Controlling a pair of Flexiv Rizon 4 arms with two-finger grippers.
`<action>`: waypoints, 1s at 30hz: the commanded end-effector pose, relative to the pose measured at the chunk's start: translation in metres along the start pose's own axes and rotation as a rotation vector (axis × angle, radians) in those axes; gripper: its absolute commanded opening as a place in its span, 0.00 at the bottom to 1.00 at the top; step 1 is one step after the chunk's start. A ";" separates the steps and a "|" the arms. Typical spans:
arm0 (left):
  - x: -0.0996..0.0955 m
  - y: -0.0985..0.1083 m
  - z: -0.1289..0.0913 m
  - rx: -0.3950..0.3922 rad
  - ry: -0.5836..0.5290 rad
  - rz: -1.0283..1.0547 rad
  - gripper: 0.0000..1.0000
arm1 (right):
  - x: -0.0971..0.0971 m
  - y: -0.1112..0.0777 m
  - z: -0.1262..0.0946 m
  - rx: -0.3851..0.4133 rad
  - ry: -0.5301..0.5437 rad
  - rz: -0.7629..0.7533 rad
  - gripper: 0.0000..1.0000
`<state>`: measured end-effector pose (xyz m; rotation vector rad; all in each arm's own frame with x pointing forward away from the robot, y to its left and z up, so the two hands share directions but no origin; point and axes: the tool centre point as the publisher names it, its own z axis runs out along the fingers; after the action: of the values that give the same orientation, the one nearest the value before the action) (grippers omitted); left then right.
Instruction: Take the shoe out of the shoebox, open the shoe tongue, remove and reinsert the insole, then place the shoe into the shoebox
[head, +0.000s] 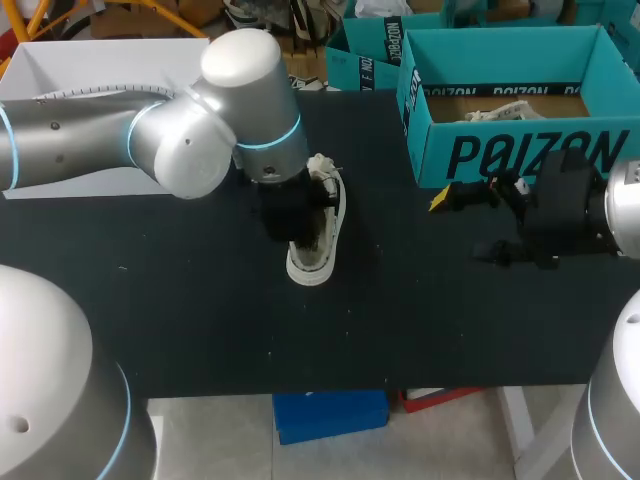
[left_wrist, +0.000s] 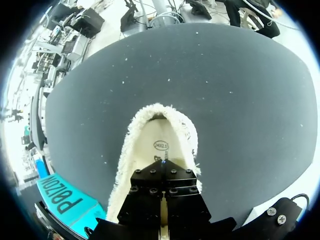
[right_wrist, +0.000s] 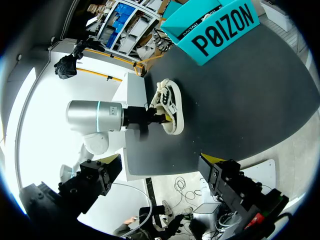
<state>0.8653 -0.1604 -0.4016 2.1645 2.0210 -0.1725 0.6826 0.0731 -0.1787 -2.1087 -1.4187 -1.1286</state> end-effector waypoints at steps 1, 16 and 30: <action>0.008 -0.009 -0.036 -0.039 -0.002 -0.004 0.00 | 0.000 0.000 0.000 0.000 0.000 0.000 1.00; 0.024 -0.013 -0.078 -0.087 -0.008 -0.043 0.00 | 0.000 0.000 0.000 0.000 0.000 0.000 1.00; 0.038 -0.012 -0.086 -0.077 -0.067 -0.109 0.00 | 0.000 0.000 0.000 0.000 0.000 0.000 1.00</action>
<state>0.8529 -0.1121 -0.3250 1.9962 2.0845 -0.1575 0.6826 0.0730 -0.1787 -2.1087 -1.4187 -1.1286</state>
